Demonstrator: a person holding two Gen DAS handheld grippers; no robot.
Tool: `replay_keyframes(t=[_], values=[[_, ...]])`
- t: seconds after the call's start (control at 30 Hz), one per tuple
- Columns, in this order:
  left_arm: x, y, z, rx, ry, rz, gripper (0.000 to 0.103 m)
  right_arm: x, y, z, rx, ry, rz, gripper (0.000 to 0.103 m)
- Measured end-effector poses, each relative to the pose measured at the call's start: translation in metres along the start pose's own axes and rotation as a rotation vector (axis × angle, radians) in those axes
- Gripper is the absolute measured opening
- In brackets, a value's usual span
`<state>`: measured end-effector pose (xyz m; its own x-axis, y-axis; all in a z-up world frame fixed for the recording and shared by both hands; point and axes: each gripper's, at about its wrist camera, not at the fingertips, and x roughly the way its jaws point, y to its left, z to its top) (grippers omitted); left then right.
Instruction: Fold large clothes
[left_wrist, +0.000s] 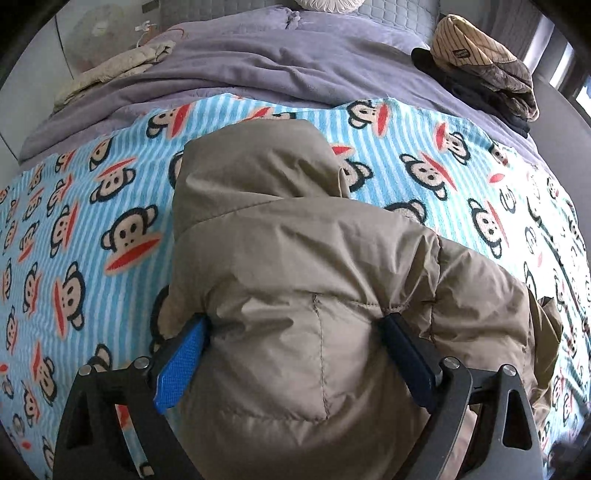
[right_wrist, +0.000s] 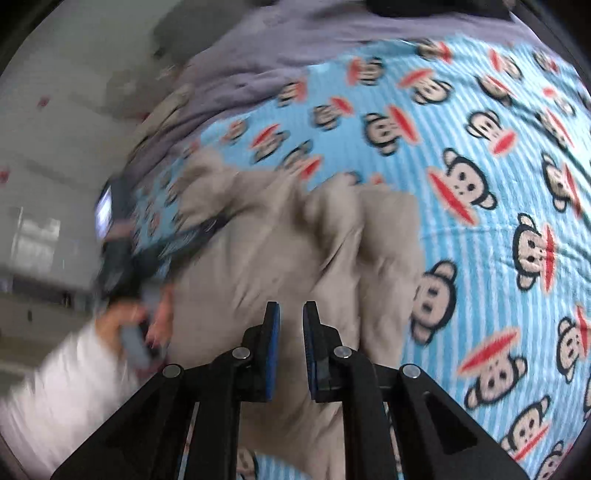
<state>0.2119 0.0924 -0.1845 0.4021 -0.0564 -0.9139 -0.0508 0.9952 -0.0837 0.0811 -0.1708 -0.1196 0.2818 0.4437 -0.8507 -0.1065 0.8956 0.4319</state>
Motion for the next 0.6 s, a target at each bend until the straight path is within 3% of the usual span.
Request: replay_keyframes(t=[0.07,0.17,0.37,0.6], values=[[-0.001,0.000,0.000,0.000,0.000,-0.001,0.094,0.010,0.007,-0.024,-0.061,0.064,-0.067,0.014],[-0.003,-0.001,0.000,0.001,0.006,-0.003,0.094,0.034,-0.010,-0.049,-0.008,0.155,-0.113,0.014],[-0.045,0.000,-0.008,0.030,0.015,-0.006,0.094,0.045,-0.024,-0.064,0.049,0.180,-0.140,0.014],[-0.101,0.012,-0.056,0.033,0.021,-0.002,0.094,0.052,-0.022,-0.066,0.077,0.177,-0.153,0.016]])
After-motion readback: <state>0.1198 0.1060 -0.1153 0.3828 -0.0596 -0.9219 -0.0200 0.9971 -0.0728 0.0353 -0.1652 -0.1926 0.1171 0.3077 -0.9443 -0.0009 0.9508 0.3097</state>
